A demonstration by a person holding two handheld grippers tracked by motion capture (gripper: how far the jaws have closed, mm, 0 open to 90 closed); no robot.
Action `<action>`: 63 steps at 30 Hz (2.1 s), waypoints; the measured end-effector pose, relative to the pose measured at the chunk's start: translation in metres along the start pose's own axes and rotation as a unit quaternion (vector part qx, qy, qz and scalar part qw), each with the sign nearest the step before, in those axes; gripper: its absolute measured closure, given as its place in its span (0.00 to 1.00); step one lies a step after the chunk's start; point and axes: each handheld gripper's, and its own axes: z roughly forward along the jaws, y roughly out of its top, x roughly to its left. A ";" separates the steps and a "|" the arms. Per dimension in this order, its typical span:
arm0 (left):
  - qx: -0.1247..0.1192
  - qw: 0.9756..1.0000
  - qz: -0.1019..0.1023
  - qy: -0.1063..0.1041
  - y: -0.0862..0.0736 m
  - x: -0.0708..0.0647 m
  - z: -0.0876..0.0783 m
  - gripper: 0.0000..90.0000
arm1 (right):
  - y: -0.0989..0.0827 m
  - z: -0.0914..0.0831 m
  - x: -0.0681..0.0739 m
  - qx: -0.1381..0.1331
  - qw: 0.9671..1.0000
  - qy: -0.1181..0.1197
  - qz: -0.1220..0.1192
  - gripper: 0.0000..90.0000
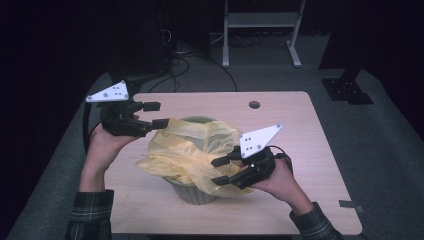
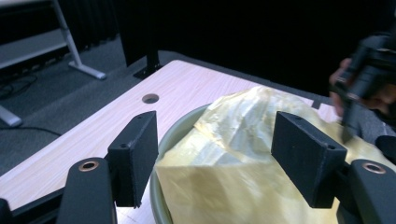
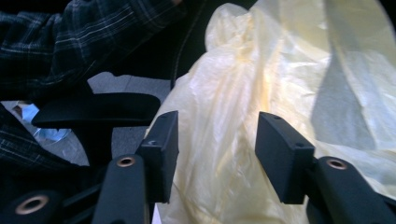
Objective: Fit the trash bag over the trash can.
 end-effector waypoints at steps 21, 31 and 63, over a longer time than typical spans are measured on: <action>0.057 0.997 -0.039 -0.029 -0.040 0.006 0.006 0.49 | 0.003 0.062 0.030 0.064 0.994 0.070 -0.053 0.99; 0.069 0.997 -0.009 -0.035 -0.052 -0.004 -0.008 0.99 | 0.007 -0.005 0.011 -0.020 1.000 0.001 -0.023 0.68; 0.057 0.994 -0.035 0.084 -0.082 0.014 -0.029 1.00 | -0.013 -0.012 -0.137 0.014 0.964 -0.232 0.130 1.00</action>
